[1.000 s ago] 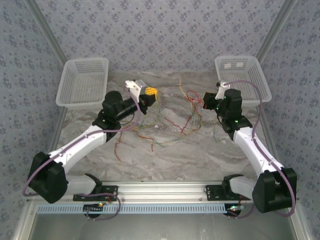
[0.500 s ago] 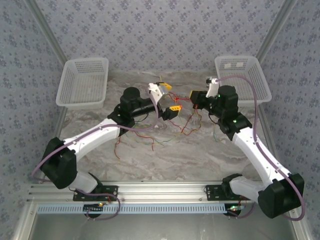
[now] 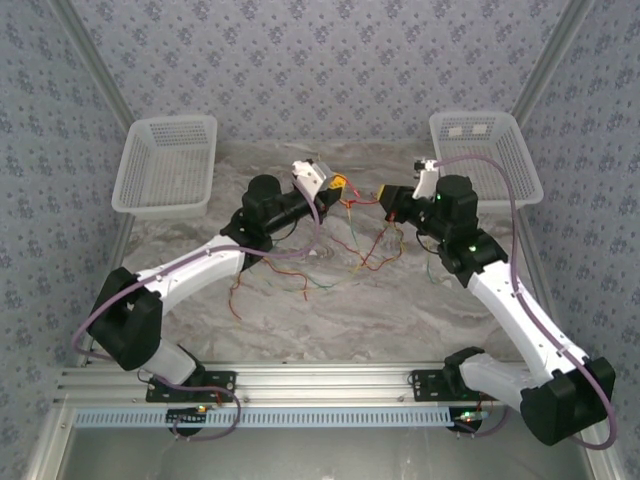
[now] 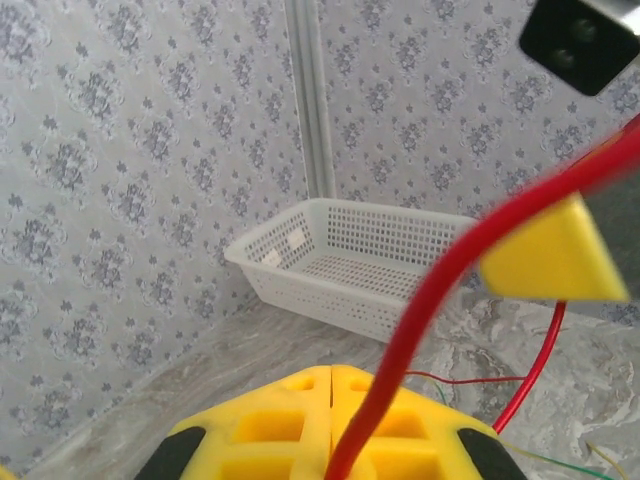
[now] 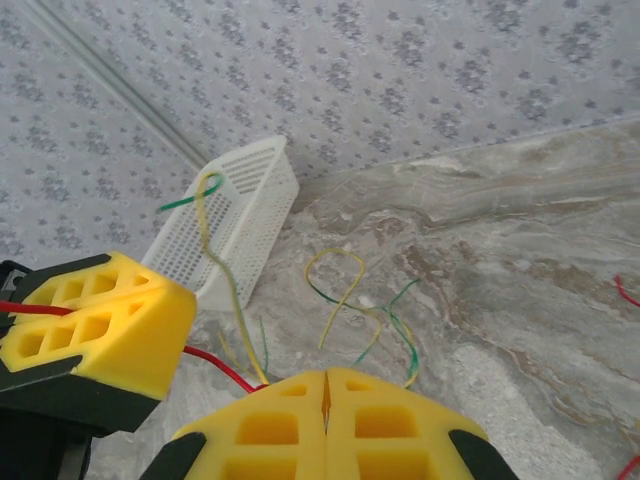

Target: Untangle the cables

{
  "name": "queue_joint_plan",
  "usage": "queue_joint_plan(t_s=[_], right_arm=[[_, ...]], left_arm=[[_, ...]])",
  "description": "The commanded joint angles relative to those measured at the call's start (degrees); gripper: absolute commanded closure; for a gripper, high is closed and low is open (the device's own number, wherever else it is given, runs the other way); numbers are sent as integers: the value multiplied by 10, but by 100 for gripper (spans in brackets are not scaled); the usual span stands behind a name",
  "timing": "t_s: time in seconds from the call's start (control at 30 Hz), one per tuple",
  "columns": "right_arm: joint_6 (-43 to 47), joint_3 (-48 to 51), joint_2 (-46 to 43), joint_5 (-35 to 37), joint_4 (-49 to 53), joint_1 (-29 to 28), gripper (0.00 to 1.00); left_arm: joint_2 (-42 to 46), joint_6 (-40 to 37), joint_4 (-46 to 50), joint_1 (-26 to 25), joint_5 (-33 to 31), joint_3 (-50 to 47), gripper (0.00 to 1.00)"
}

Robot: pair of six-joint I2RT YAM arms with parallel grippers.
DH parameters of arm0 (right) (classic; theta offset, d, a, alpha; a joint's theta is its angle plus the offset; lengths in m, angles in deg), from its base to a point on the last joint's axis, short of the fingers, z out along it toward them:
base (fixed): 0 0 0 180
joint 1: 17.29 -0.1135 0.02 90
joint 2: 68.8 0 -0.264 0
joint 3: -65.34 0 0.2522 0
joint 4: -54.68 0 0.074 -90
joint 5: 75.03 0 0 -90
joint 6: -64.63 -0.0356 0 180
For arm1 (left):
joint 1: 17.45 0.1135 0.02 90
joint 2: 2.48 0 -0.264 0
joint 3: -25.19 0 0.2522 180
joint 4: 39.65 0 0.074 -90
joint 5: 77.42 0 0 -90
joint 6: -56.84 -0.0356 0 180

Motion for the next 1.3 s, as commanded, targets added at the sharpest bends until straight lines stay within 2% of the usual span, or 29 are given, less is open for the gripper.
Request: queue_joint_plan(t_s=[0.0, 0.23, 0.43, 0.7, 0.8, 0.9, 0.97, 1.0, 1.07, 1.13, 1.17, 1.27], right_arm=[[-42, -3, -26, 68, 48, 35, 100], [-147, 46, -64, 89, 47, 158, 100], [-165, 71, -81, 80, 34, 204, 100], [-117, 64, -102, 93, 66, 237, 100], [-96, 64, -96, 23, 24, 238, 100], [-78, 62, -84, -31, -24, 207, 100], [-61, 58, -79, -53, -41, 179, 100], [-35, 54, -76, -52, -38, 163, 100], [-23, 47, -72, -49, -27, 146, 100], [-26, 48, -72, -42, -25, 138, 100], [-30, 50, -74, -39, -26, 135, 100], [-33, 47, -75, -29, -18, 126, 100]], left_arm=[[25, 48, -38, 22, -2, -32, 100], [80, 66, -52, 51, -10, -110, 100], [115, 68, -27, 82, -40, -145, 100], [136, 76, 24, 135, -60, -149, 100], [138, 71, 44, 141, -21, -141, 100], [136, 67, 55, 138, -9, -132, 100], [130, 62, 67, 138, 23, -120, 99], [127, 61, 74, 136, 33, -113, 92], [126, 60, 83, 130, 28, -106, 58], [134, 57, 78, 126, 27, -111, 53], [141, 58, 74, 125, 23, -116, 45], [162, 59, 69, 120, 34, -124, 43]])
